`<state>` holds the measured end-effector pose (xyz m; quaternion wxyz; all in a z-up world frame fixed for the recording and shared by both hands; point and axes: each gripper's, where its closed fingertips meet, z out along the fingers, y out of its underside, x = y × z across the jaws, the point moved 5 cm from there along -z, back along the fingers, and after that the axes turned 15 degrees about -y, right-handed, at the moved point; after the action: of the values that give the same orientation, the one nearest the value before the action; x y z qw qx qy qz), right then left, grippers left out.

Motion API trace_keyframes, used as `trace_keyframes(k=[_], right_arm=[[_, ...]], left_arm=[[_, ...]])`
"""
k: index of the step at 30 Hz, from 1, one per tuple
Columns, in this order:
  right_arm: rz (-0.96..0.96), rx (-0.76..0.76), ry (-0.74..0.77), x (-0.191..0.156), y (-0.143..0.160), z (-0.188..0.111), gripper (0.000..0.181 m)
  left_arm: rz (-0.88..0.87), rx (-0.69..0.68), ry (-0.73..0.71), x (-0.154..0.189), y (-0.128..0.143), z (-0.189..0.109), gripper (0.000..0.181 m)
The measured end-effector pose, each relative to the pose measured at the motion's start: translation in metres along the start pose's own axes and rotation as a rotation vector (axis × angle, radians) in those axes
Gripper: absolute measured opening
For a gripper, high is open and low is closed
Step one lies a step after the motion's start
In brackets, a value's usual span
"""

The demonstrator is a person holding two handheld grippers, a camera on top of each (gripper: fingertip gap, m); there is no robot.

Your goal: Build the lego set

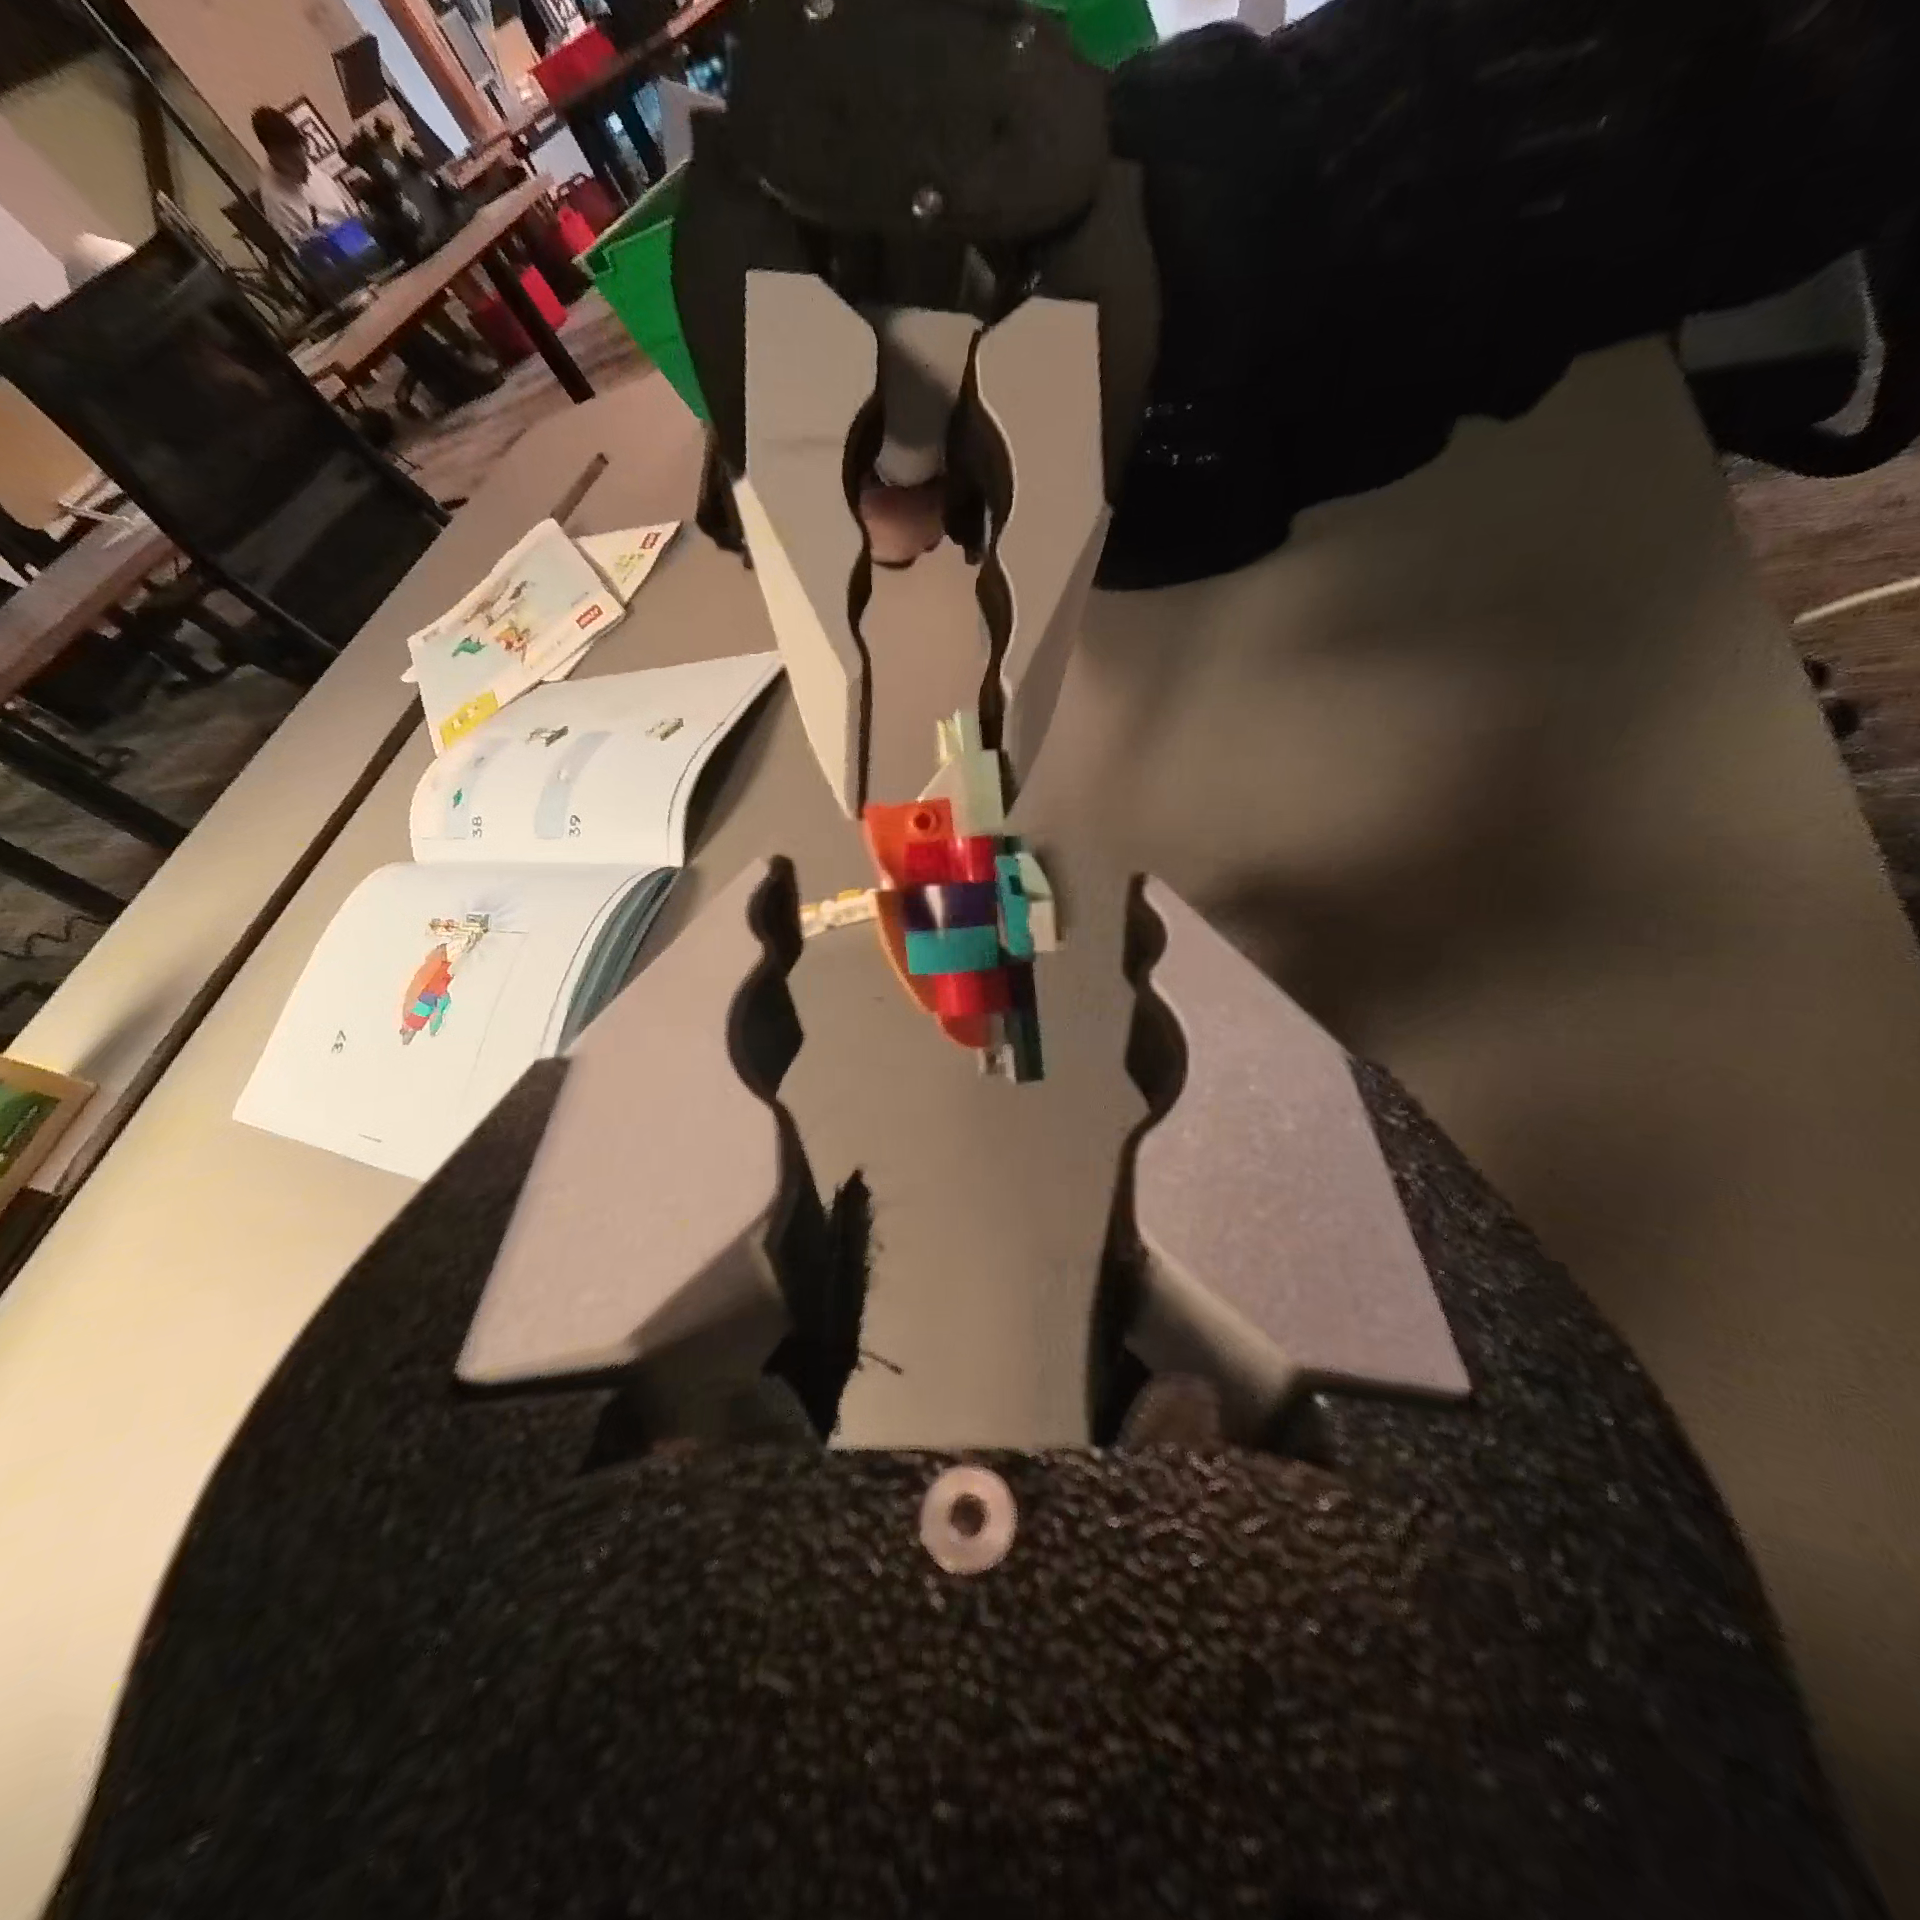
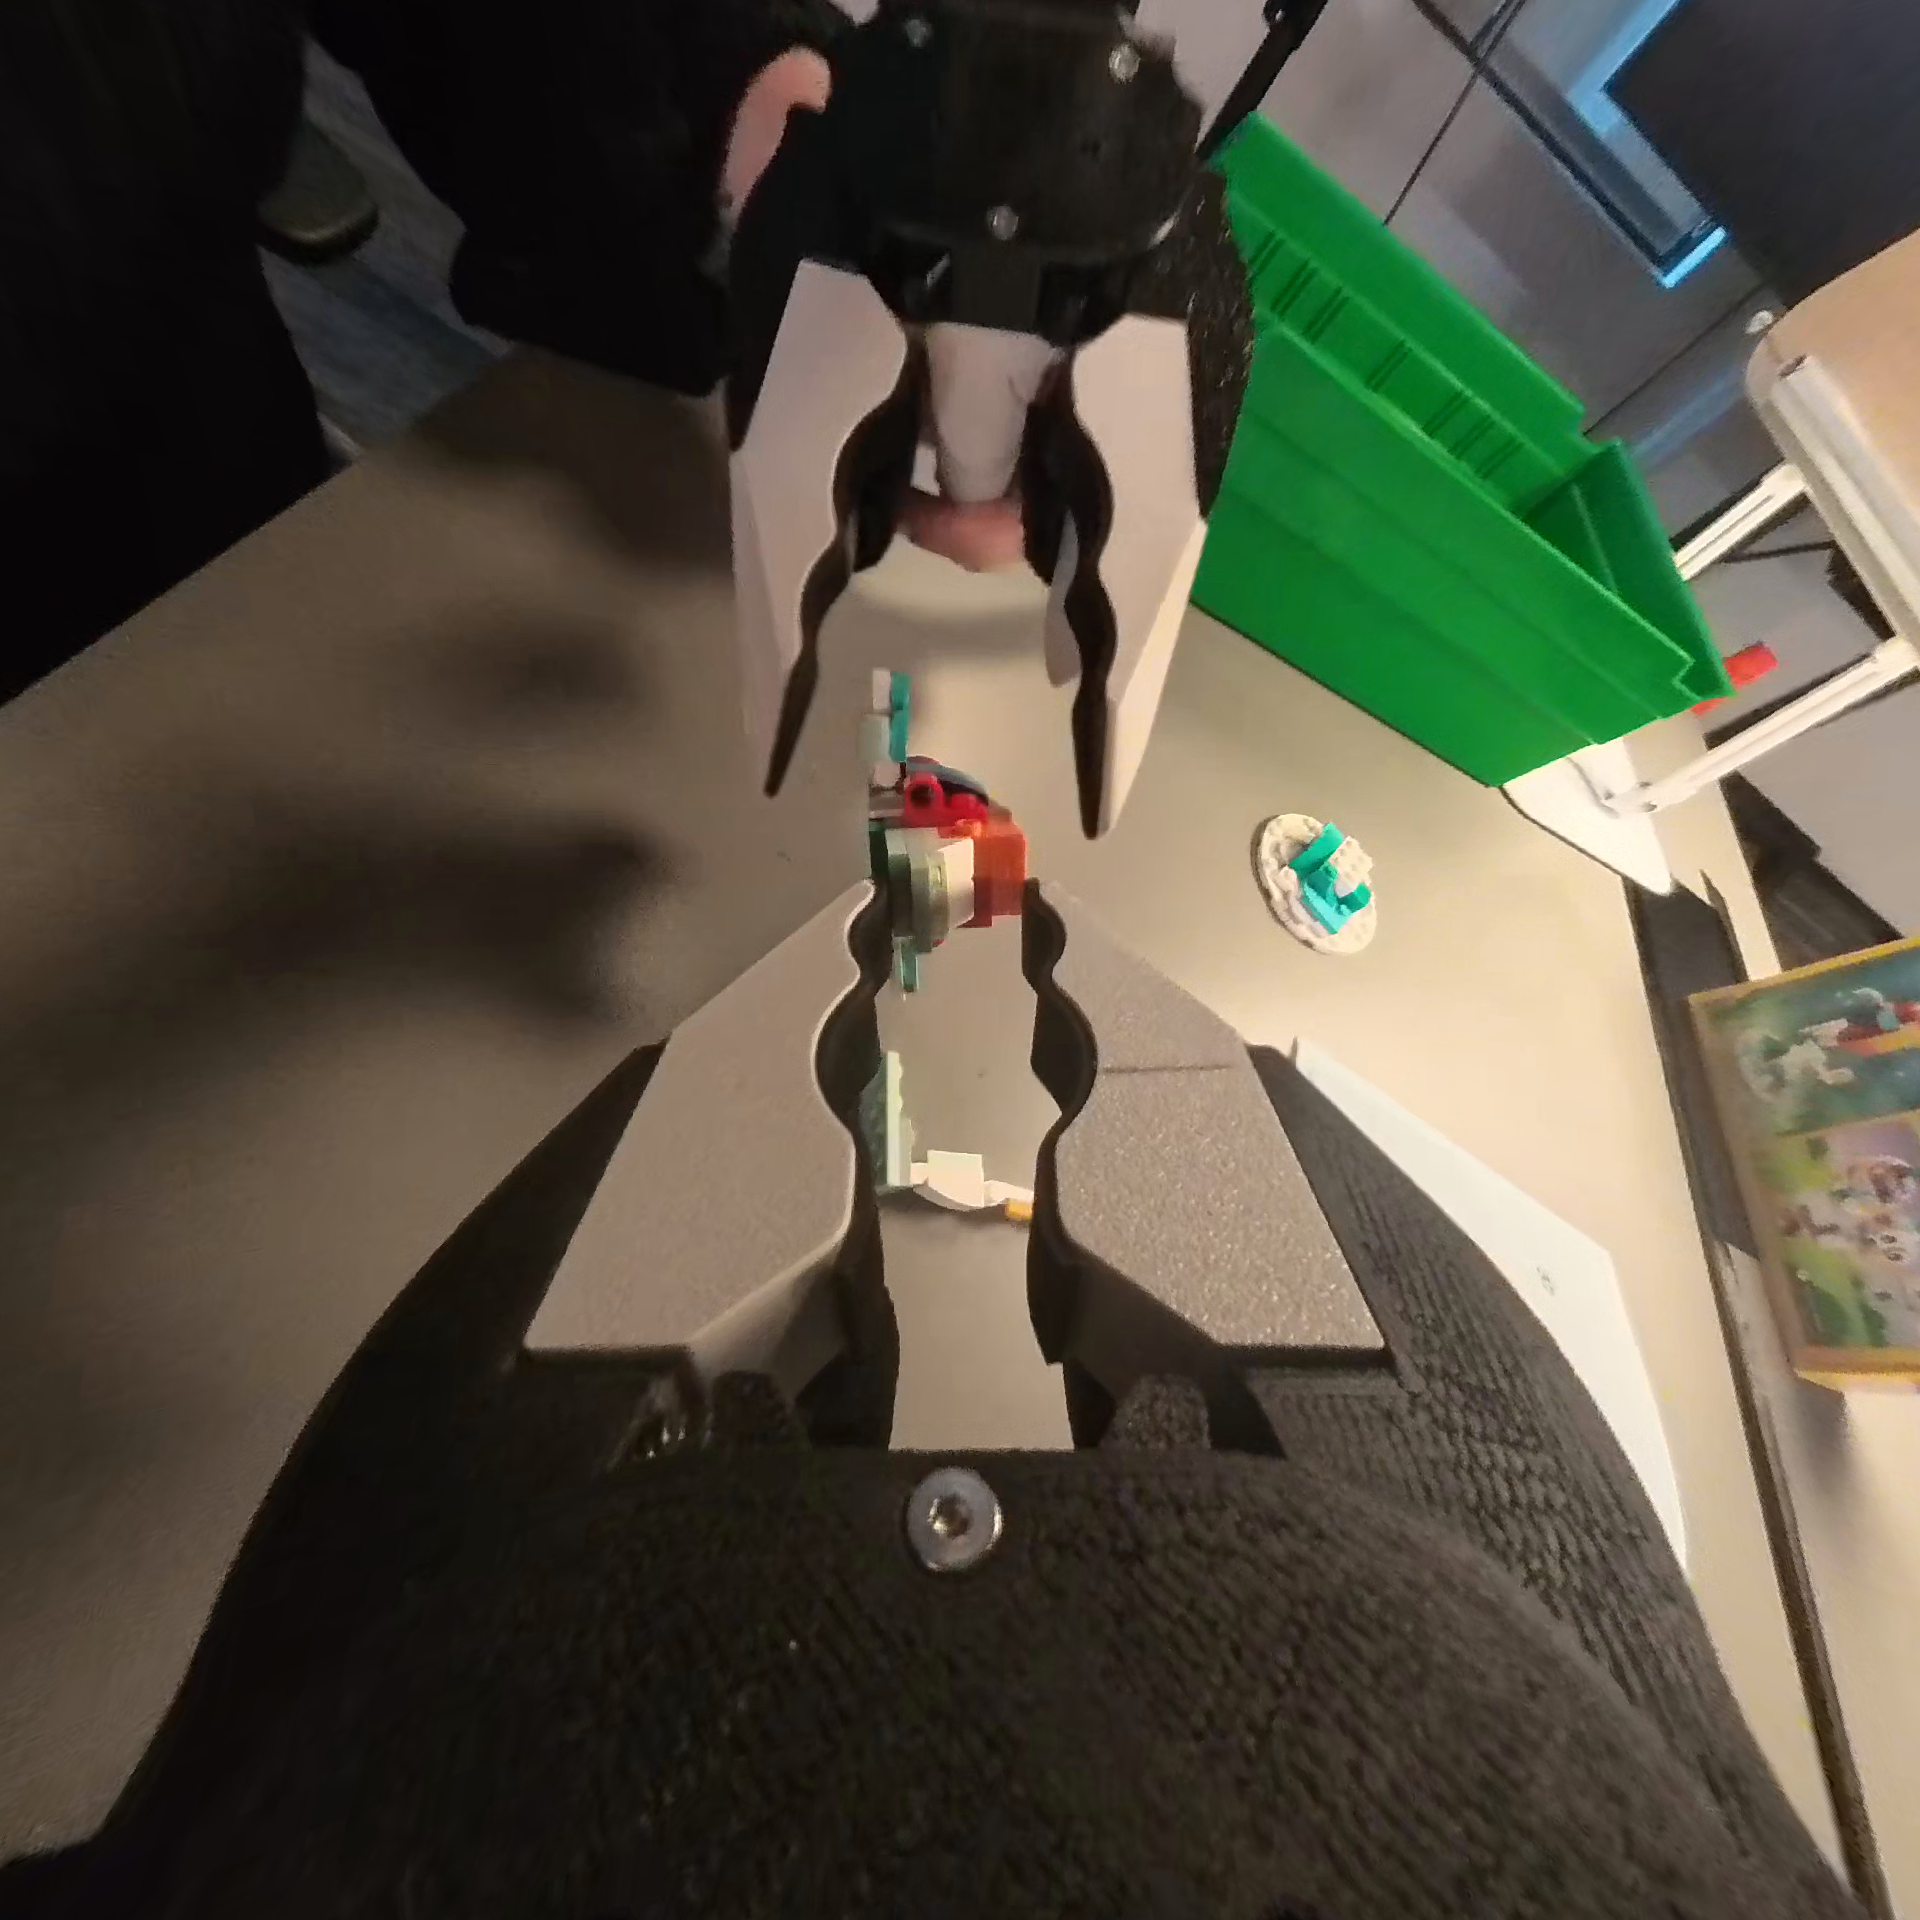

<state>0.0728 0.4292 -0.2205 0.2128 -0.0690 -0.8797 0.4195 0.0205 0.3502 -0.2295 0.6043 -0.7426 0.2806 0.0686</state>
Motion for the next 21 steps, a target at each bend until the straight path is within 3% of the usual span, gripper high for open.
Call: trace_keyframes(k=[3, 9, 13, 15, 17, 19, 21], right_arm=[[0.031, 0.112, 0.007, 0.001, -0.009, -0.005, 0.023], [0.124, 0.391, 0.022, 0.004, -0.027, -0.02, 0.023], [0.317, 0.483, 0.039, 0.011, -0.025, -0.027, 0.024], [0.542, 0.452, 0.139, 0.022, -0.004, -0.034, 0.028], [0.81, 0.293, 0.207, 0.025, 0.026, -0.033, 0.03], [1.041, 0.128, 0.221, 0.018, 0.048, -0.026, 0.033], [1.221, 0.054, 0.181, 0.013, 0.056, -0.015, 0.036]], left_arm=[[-0.059, 0.061, 0.019, 0.002, -0.004, -0.001, 0.064], [-0.223, 0.287, -0.009, -0.01, -0.024, -0.009, 0.029], [-0.251, 0.283, -0.067, -0.018, -0.023, -0.011, 0.027], [-0.191, 0.196, -0.189, -0.03, -0.011, -0.01, 0.027], [-0.065, 0.095, -0.335, -0.041, 0.003, -0.01, 0.027], [0.094, -0.005, -0.432, -0.044, 0.014, -0.009, 0.027], [0.216, -0.066, -0.477, -0.041, 0.021, -0.006, 0.028]])
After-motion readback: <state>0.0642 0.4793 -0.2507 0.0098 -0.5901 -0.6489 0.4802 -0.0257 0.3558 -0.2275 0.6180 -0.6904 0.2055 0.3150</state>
